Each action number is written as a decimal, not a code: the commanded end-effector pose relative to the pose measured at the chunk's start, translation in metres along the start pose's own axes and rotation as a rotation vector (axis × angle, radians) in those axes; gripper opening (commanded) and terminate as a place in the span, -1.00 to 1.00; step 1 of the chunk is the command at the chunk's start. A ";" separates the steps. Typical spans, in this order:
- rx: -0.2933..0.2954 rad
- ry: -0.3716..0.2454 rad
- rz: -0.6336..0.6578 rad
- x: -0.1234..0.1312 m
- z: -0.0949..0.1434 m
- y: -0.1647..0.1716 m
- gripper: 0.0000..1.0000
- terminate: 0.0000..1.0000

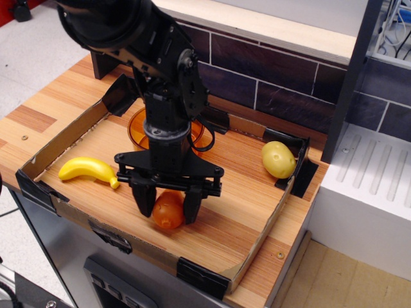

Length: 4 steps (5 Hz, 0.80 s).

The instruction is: Put carrot in pot

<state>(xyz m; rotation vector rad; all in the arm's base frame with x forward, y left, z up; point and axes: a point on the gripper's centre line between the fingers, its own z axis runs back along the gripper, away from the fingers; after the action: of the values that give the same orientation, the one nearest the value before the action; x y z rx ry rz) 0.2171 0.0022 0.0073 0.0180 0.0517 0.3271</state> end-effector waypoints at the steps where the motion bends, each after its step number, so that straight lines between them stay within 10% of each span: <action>1: -0.006 -0.045 0.021 0.000 0.004 -0.002 -1.00 -1.00; 4: -0.134 -0.056 0.063 0.013 0.092 -0.015 -1.00 -1.00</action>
<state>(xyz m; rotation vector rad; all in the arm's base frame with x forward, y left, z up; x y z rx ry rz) 0.2363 -0.0088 0.0867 -0.1023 0.0223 0.4029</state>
